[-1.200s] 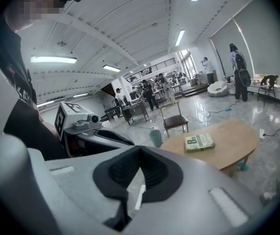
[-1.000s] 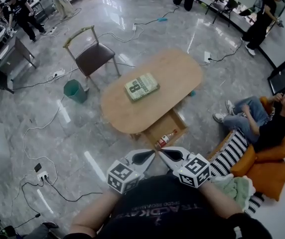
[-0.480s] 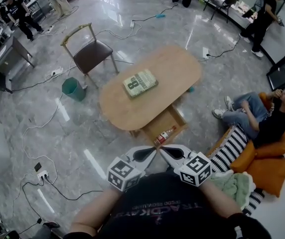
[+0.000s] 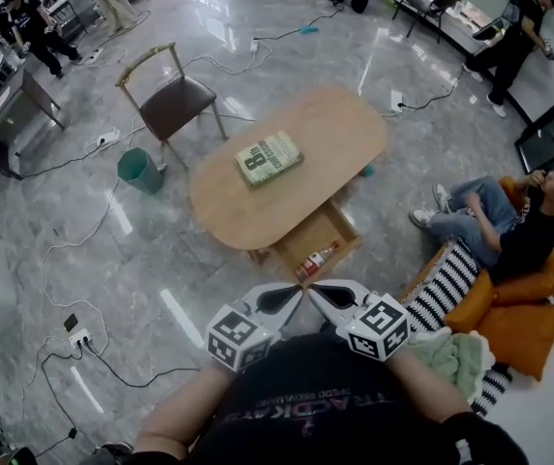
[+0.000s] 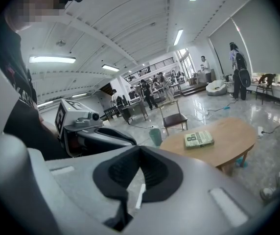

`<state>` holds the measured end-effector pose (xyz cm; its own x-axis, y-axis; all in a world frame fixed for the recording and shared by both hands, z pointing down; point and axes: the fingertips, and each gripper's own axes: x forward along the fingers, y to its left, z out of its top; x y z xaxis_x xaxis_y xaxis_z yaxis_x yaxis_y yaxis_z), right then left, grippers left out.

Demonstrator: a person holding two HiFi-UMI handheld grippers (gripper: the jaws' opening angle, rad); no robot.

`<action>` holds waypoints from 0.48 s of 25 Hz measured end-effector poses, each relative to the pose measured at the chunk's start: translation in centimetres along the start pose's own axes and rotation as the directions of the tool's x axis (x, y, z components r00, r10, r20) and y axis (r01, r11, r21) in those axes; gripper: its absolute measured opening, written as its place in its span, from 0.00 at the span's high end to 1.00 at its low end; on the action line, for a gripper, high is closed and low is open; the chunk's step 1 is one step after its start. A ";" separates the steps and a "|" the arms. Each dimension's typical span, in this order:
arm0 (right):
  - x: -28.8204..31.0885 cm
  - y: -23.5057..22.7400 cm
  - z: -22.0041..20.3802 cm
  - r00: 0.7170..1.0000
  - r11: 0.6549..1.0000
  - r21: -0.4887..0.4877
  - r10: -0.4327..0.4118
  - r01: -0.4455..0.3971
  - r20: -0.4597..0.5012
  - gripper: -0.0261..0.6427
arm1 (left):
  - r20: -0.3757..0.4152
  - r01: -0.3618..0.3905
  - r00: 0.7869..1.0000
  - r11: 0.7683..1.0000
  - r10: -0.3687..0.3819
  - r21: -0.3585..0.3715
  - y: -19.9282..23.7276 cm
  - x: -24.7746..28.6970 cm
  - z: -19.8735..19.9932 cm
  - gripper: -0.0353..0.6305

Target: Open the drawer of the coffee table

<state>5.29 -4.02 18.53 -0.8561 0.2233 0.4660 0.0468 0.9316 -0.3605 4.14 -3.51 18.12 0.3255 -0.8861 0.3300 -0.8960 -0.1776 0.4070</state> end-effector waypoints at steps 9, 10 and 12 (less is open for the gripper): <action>0.0 0.6 0.0 1.000 1.000 -0.012 0.010 -0.010 -0.001 0.96 | -0.001 -0.001 1.000 1.000 0.001 0.007 -0.4 -0.4 -0.1 0.94; 0.0 0.6 0.0 1.000 1.000 -0.013 0.010 -0.011 -0.002 0.96 | -0.001 0.000 1.000 1.000 0.000 0.007 -0.4 -0.4 -0.1 0.94; 0.0 0.6 0.1 1.000 1.000 -0.014 0.011 -0.011 -0.004 0.96 | 0.000 0.000 1.000 1.000 0.000 0.007 -0.4 -0.4 0.0 0.94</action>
<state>5.23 -3.44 18.23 -0.8536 0.2350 0.4648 0.0638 0.9329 -0.3544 4.32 -3.07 17.82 0.3258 -0.8860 0.3300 -0.8979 -0.1808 0.4013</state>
